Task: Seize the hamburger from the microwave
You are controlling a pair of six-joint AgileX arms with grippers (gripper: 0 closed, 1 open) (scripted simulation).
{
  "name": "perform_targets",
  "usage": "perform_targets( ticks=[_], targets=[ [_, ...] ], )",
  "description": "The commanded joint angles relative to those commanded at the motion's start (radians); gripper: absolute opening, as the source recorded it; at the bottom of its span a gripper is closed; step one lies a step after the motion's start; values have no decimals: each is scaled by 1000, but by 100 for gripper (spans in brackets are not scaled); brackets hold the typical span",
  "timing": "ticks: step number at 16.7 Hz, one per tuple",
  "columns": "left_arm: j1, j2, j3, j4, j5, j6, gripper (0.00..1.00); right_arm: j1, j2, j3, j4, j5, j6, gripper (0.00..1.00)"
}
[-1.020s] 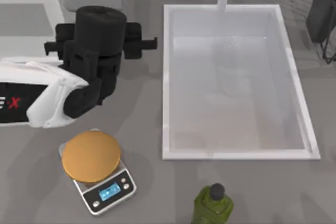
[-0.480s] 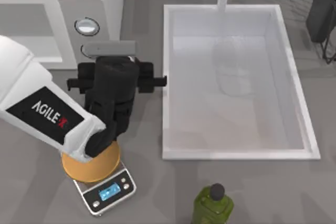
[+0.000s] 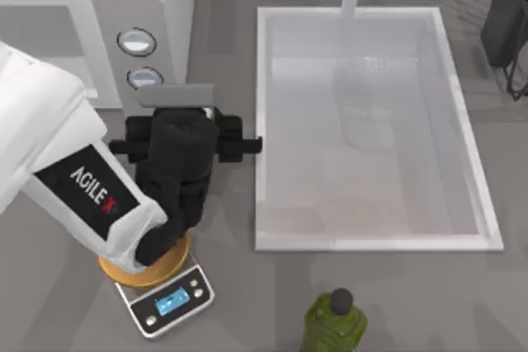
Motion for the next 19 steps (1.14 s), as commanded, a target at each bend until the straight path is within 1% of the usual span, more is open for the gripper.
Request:
perform_targets(
  ticks=[13,14,19],
  targets=[
    [0,0,0,0,0,0,98,0,0,0,0,0,0,100],
    [0,0,0,0,0,0,100,0,0,0,0,0,0,100],
    [0,0,0,0,0,0,100,0,0,0,0,0,0,100]
  ],
)
